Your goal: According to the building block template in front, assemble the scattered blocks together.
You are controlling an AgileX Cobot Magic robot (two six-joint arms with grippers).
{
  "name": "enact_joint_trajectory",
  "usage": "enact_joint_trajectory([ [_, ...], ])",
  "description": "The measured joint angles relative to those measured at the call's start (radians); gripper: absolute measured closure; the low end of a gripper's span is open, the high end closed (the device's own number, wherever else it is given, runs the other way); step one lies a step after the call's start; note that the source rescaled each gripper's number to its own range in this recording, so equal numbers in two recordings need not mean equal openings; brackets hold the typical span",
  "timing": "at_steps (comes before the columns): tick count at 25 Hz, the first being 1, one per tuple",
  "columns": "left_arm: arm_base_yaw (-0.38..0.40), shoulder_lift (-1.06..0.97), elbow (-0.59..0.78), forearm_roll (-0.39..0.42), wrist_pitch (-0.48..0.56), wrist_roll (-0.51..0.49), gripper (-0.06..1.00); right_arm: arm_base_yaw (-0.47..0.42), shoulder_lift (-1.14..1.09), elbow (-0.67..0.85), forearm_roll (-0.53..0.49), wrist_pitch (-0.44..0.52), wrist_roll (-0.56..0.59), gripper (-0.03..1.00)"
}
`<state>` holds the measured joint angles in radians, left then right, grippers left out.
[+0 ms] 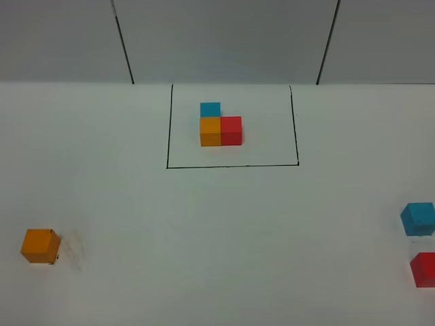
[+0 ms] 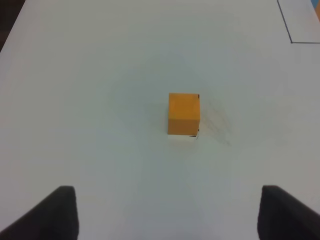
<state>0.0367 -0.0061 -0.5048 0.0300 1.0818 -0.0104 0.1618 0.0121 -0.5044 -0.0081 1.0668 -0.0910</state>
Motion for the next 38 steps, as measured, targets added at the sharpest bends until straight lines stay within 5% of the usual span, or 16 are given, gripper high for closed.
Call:
enact_joint_trajectory([
  [22, 0.000, 0.020, -0.004, 0.000, 0.001, -0.002, 0.34, 0.000, 0.000, 0.000, 0.000, 0.000, 0.000, 0.30],
  [32, 0.000, 0.574, -0.198, 0.032, -0.015, -0.104, 0.34, 0.000, 0.000, 0.000, 0.000, 0.000, 0.000, 0.30],
  [38, 0.000, 0.949, -0.253, 0.027, -0.125, -0.105, 0.34, 0.000, 0.000, 0.000, 0.000, 0.000, 0.000, 0.30],
])
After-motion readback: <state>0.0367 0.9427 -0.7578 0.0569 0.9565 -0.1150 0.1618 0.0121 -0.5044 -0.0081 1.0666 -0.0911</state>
